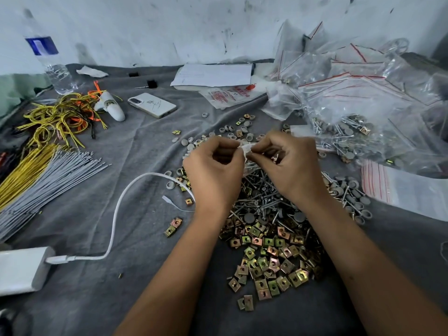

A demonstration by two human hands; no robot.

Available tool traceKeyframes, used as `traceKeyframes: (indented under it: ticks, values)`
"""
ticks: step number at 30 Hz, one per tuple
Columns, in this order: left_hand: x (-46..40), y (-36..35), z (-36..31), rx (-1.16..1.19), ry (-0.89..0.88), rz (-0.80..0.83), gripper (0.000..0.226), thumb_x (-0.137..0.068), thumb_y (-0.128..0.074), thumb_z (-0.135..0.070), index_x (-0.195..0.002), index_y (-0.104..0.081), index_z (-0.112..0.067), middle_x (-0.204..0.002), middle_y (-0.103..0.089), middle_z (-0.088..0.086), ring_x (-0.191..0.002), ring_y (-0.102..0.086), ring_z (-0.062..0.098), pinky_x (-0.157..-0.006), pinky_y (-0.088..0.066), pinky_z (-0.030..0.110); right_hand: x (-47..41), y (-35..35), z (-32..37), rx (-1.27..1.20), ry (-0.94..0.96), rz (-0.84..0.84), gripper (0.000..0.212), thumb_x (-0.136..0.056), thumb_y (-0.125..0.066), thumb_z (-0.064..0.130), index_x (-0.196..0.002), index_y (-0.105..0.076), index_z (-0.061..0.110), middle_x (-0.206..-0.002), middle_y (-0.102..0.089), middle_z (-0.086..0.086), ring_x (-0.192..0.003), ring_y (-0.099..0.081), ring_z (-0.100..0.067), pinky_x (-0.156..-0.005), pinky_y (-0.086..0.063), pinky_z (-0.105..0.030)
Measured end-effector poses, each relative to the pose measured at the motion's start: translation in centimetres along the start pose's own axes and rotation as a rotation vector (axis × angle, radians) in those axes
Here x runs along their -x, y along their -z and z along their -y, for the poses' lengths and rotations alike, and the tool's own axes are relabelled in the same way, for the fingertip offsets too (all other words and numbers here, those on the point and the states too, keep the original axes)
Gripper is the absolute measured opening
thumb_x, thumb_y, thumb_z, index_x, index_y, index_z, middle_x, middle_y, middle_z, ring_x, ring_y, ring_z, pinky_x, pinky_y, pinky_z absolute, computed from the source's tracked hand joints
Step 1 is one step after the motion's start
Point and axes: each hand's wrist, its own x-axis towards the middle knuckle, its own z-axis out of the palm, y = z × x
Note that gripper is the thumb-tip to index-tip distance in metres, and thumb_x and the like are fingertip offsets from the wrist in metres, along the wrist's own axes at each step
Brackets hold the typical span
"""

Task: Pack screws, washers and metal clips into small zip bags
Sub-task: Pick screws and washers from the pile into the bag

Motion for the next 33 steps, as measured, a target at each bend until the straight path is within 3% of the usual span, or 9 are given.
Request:
traceKeyframes:
  ticks: [3,7,11,13,16,21,25,28,33]
  values:
    - [-0.3,0.0,0.0,0.072,0.056,-0.074,0.018,-0.083,-0.076,0.0,-0.081,-0.075,-0.018,-0.07,-0.074,-0.003,-0.065,-0.072,0.015,-0.063,-0.062,0.035,-0.1,-0.1,0.1,0.047,0.063,0.031,0.015,-0.084,-0.083,0.02,-0.098,-0.08,0.015,-0.092,-0.078,0.007,-0.084,-0.071,0.001,-0.076,-0.058,-0.022]
    - [-0.7,0.2,0.2,0.065,0.044,-0.147,0.025,-0.084,-0.076,-0.002,-0.076,-0.071,-0.025,-0.068,-0.071,-0.005,-0.062,-0.068,0.012,-0.059,-0.055,0.027,-0.3,0.1,0.0,0.099,0.116,0.103,0.018,-0.091,-0.076,0.021,-0.107,-0.08,0.014,-0.103,-0.078,0.004,-0.094,-0.071,-0.002,-0.085,-0.057,-0.022]
    - [-0.7,0.2,0.6,0.011,0.014,-0.169,0.019,-0.084,-0.074,-0.003,-0.077,-0.071,-0.02,-0.067,-0.069,-0.003,-0.06,-0.065,0.013,-0.057,-0.053,0.027,-0.5,1.2,-0.5,0.099,0.128,-0.02,0.013,-0.091,-0.078,0.022,-0.101,-0.078,0.014,-0.096,-0.074,0.006,-0.086,-0.067,-0.001,-0.071,-0.053,-0.018]
    - [-0.7,0.1,0.7,-0.006,0.003,-0.173,0.016,-0.084,-0.074,-0.003,-0.077,-0.072,-0.018,-0.066,-0.068,-0.005,-0.058,-0.061,0.006,-0.056,-0.05,0.022,-0.6,1.4,-1.0,0.203,0.066,0.078,0.021,-0.09,-0.076,0.036,-0.099,-0.077,0.018,-0.096,-0.07,0.009,-0.09,-0.06,-0.008,-0.076,-0.049,-0.026]
    - [-0.7,0.1,0.8,-0.025,-0.003,-0.167,0.017,-0.083,-0.073,-0.003,-0.078,-0.072,-0.019,-0.064,-0.067,-0.009,-0.057,-0.06,0.002,-0.055,-0.048,0.018,-0.6,1.3,-1.7,0.411,-0.102,0.363,0.04,-0.084,-0.067,0.059,-0.106,-0.073,0.027,-0.11,-0.063,0.008,-0.112,-0.048,-0.016,-0.09,-0.039,-0.036]
    - [-0.5,0.0,1.0,-0.073,-0.034,-0.124,0.019,-0.082,-0.073,-0.002,-0.078,-0.071,-0.021,-0.066,-0.067,-0.011,-0.058,-0.062,0.004,-0.056,-0.049,0.017,-0.6,1.3,-1.5,0.305,-0.069,0.325,0.018,-0.082,-0.078,0.041,-0.089,-0.07,0.026,-0.092,-0.057,0.012,-0.099,-0.047,-0.014,-0.083,-0.037,-0.035]
    - [-0.5,-0.1,1.2,-0.124,-0.071,-0.101,0.013,-0.082,-0.073,-0.003,-0.081,-0.072,-0.016,-0.069,-0.067,-0.01,-0.062,-0.063,0.006,-0.058,-0.051,0.017,-0.5,1.3,-1.6,0.251,-0.053,0.186,0.016,-0.088,-0.076,0.03,-0.095,-0.077,0.016,-0.092,-0.066,0.005,-0.091,-0.056,-0.015,-0.08,-0.044,-0.034]
    - [-0.4,-0.2,1.2,-0.154,-0.132,-0.08,0.011,-0.082,-0.071,-0.003,-0.08,-0.072,-0.014,-0.069,-0.066,-0.009,-0.063,-0.063,0.009,-0.059,-0.052,0.021,-0.5,1.9,-1.3,0.144,-0.048,0.056,0.011,-0.093,-0.073,0.021,-0.099,-0.077,0.013,-0.09,-0.073,0.004,-0.081,-0.066,-0.006,-0.074,-0.055,-0.026]
    - [-0.3,-0.3,1.4,-0.179,-0.211,-0.058,0.011,-0.082,-0.071,-0.002,-0.079,-0.071,-0.013,-0.069,-0.066,-0.007,-0.062,-0.062,0.01,-0.057,-0.053,0.026,-0.5,1.8,-0.4,0.118,0.077,0.053,0.013,-0.09,-0.077,0.01,-0.102,-0.08,0.009,-0.095,-0.076,-0.001,-0.087,-0.07,-0.01,-0.079,-0.055,-0.023]
